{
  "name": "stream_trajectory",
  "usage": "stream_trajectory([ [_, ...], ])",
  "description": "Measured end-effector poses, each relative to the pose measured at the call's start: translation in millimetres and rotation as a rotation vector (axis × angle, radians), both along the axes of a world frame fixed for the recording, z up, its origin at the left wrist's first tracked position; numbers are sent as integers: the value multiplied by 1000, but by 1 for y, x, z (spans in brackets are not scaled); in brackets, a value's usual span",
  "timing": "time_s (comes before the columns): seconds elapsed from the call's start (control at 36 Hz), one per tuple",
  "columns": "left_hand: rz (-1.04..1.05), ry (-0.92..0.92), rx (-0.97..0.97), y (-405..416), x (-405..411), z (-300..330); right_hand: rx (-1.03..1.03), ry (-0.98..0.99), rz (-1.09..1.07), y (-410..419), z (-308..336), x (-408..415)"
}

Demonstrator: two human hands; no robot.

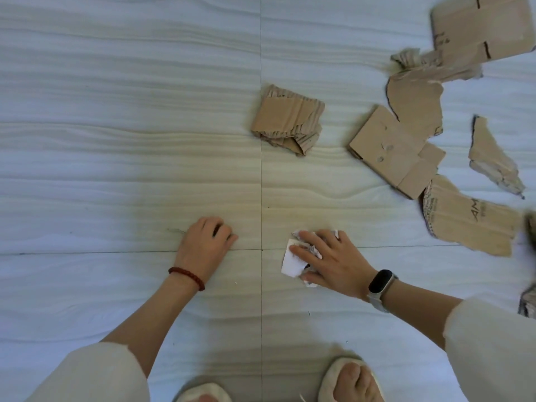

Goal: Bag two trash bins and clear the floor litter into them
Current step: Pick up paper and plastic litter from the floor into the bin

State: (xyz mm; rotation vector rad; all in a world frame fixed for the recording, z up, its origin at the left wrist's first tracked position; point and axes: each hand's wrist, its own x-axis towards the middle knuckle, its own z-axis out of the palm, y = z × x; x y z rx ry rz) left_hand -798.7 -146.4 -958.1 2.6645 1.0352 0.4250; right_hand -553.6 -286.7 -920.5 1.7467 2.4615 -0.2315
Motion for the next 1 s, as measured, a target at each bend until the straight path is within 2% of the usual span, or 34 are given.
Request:
stream_trajectory([
  [0.19,55,5,-158,6,-3,12,25,75,-20,-15,-8,-12],
  [0.28,43,-29,-179,2,2,17,-83,187,-94,-12,-2,-15],
  [0.42,8,-82,-198,-5,20,29,-315,423,-511,-11,12,-26],
  [0.5,11,-82,-238,-5,33,38,-166,671,-827,-3,15,-23],
  [0.64,21,18,-354,-6,60,64,-20,917,-1336,22,45,11],
  [0.69,100,93,-465,-9,72,87,49,1018,-1512,25,66,25],
  [0.78,200,91,-561,-18,83,137,95,1154,-1693,17,117,39],
  [0.83,226,74,-596,-25,87,177,68,1165,-1743,6,155,40],
  [1.0,129,84,-625,-45,105,325,70,1094,-1943,-34,286,46],
])
